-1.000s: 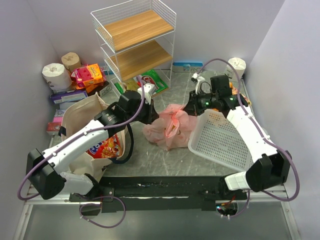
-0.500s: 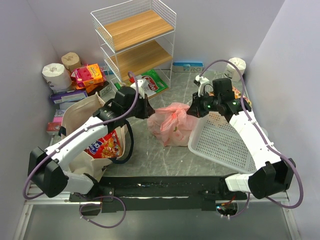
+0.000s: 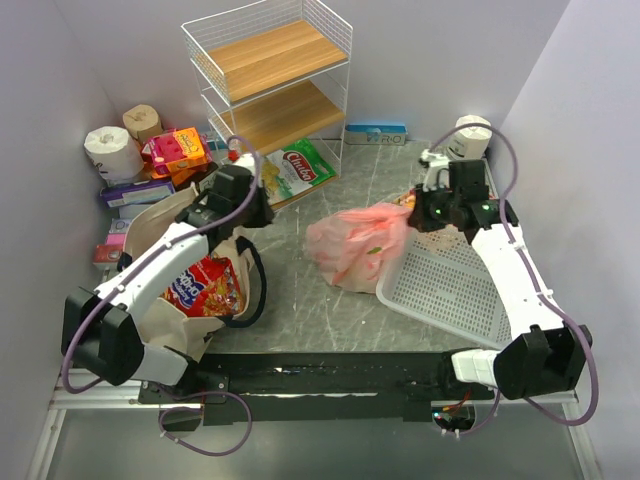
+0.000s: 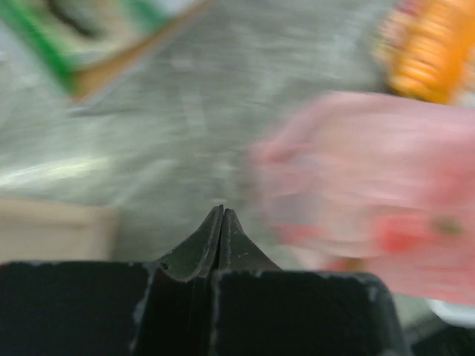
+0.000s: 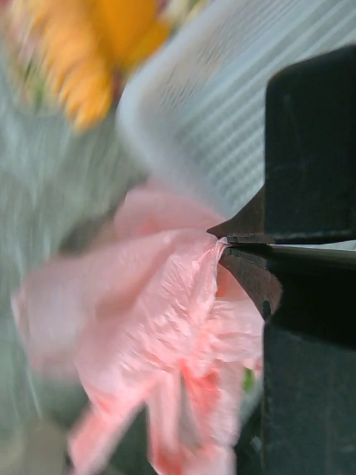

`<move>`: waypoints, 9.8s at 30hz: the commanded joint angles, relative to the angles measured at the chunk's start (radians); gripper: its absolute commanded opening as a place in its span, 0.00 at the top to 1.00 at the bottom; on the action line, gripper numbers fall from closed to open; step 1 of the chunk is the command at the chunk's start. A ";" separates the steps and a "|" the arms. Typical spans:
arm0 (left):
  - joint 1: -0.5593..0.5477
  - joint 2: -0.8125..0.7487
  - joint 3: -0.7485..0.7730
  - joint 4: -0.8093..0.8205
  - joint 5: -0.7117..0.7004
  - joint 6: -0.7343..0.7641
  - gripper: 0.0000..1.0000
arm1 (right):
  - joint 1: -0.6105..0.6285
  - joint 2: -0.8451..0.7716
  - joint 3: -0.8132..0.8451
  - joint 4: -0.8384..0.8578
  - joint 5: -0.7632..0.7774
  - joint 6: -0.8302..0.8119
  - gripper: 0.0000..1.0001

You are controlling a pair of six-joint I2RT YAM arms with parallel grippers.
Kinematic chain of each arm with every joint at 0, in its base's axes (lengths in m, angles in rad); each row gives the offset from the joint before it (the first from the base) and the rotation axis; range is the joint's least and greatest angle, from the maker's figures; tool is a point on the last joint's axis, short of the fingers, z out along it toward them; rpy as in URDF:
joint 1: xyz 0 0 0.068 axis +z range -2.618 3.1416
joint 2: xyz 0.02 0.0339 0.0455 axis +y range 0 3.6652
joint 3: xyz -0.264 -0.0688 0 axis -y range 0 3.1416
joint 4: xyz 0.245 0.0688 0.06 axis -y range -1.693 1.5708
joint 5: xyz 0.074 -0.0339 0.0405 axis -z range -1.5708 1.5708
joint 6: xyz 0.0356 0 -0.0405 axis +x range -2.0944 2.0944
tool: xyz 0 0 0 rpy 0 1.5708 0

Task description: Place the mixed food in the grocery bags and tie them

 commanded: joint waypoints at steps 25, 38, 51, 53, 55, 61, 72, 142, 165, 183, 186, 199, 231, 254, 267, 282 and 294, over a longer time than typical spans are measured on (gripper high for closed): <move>-0.007 0.281 0.241 0.309 0.587 0.304 0.04 | -0.042 0.004 -0.003 0.012 -0.296 -0.074 1.00; -0.051 0.329 0.339 0.157 0.535 0.704 0.04 | -0.050 0.136 0.107 -0.054 -0.361 -0.134 1.00; -0.106 0.412 0.385 0.296 0.400 0.721 0.04 | -0.050 0.127 0.095 -0.054 -0.382 -0.135 1.00; -0.109 0.424 0.394 0.295 0.409 0.715 0.03 | -0.050 0.125 0.093 -0.050 -0.382 -0.134 1.00; -0.117 0.436 0.410 0.284 0.408 0.697 0.11 | -0.050 0.125 0.096 -0.051 -0.382 -0.134 1.00; -0.132 0.424 0.402 0.309 0.411 0.634 0.68 | -0.052 0.122 0.099 -0.063 -0.370 -0.134 1.00; -0.132 0.332 0.315 0.267 0.373 0.563 0.99 | -0.050 0.091 0.130 -0.120 -0.178 -0.103 1.00; -0.128 0.237 0.271 0.213 0.452 0.457 0.26 | -0.133 0.013 -0.005 -0.053 -0.259 0.004 1.00; -0.126 0.384 0.401 0.200 0.557 0.493 0.77 | -0.133 0.016 0.017 -0.063 -0.263 -0.003 1.00; -0.045 0.182 0.152 0.381 0.421 0.277 0.99 | -0.131 -0.008 0.020 -0.100 -0.039 -0.002 1.00; -0.030 0.157 0.125 0.368 0.411 0.261 0.99 | -0.133 -0.013 0.012 -0.094 -0.002 0.017 1.00; 0.009 0.008 -0.061 0.309 0.218 0.163 0.99 | -0.134 -0.070 -0.039 -0.037 0.262 0.076 1.00; 0.041 -0.145 -0.310 0.289 -0.030 0.034 0.99 | -0.275 -0.048 -0.278 0.161 0.373 0.149 1.00; -0.059 -0.105 -0.170 0.241 -0.034 0.252 0.65 | -0.300 -0.140 -0.282 0.248 0.158 0.115 1.00; -0.247 0.039 0.097 0.306 -0.011 0.317 0.04 | -0.299 -0.297 -0.272 0.351 -0.051 0.103 0.01; -0.257 0.499 0.381 0.169 0.335 0.134 0.04 | -0.299 -0.370 -0.307 0.328 -0.071 0.104 0.01; -0.329 0.586 0.410 0.068 0.394 0.163 0.01 | -0.299 -0.352 -0.307 0.332 -0.089 0.116 0.01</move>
